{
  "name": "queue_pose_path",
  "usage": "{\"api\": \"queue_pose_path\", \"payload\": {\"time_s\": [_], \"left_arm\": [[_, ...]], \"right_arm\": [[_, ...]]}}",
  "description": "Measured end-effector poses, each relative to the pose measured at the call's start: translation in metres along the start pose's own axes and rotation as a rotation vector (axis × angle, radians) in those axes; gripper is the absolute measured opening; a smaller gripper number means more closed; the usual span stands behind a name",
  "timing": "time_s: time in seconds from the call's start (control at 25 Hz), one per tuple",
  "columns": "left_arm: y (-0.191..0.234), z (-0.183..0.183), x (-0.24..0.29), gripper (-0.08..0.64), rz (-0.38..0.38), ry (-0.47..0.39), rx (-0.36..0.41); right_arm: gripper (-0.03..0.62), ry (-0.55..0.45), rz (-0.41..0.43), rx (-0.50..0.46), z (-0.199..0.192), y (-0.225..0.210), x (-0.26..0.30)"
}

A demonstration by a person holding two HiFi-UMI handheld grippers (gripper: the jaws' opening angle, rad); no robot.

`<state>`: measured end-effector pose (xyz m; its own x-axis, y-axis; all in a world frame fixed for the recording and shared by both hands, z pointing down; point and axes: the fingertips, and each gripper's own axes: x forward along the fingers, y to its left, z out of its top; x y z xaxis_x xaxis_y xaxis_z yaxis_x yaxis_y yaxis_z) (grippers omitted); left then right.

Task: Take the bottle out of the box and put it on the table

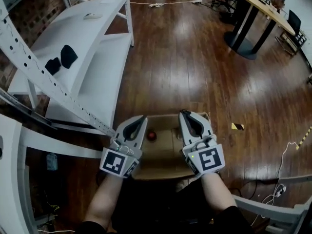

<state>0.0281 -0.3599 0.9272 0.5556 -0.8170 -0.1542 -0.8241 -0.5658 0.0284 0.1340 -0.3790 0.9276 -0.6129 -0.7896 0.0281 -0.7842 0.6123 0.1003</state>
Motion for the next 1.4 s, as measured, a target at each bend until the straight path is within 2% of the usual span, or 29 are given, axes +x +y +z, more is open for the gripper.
{"api": "queue_pose_path", "payload": {"time_s": [0.28, 0.48, 0.6, 0.72, 0.8, 0.96, 1.2, 1.36, 1.4], "left_arm": [[-0.037, -0.018, 0.029, 0.005, -0.125, 0.034, -0.031], [-0.056, -0.033, 0.055, 0.005, -0.195, 0.029, 0.003], [-0.071, -0.045, 0.07, 0.005, -0.243, 0.045, -0.02], [-0.096, -0.053, 0.085, 0.005, -0.313, 0.043, -0.034], [-0.109, -0.061, 0.091, 0.005, -0.347, 0.055, -0.039], [-0.124, -0.078, 0.099, 0.005, -0.381, 0.089, -0.035], [-0.144, -0.105, 0.112, 0.005, -0.428, 0.13, -0.034], [-0.15, -0.142, 0.117, 0.008, -0.438, 0.198, -0.034], [-0.152, -0.152, 0.119, 0.033, -0.44, 0.218, -0.031]], "right_arm": [[0.005, 0.062, -0.084, 0.056, -0.025, -0.036, -0.025], [0.005, 0.103, -0.167, 0.121, -0.055, -0.066, -0.048], [0.004, 0.097, -0.214, 0.107, -0.054, -0.08, -0.063], [0.003, 0.093, -0.243, 0.047, -0.052, -0.095, -0.081], [0.003, 0.087, -0.256, 0.063, -0.054, -0.105, -0.086], [0.004, 0.075, -0.297, 0.146, -0.059, -0.116, -0.085], [0.005, 0.091, -0.315, 0.111, -0.06, -0.125, -0.102], [0.005, 0.103, -0.324, 0.206, -0.06, -0.127, -0.114], [0.004, 0.101, -0.325, 0.228, -0.059, -0.129, -0.116]]}}
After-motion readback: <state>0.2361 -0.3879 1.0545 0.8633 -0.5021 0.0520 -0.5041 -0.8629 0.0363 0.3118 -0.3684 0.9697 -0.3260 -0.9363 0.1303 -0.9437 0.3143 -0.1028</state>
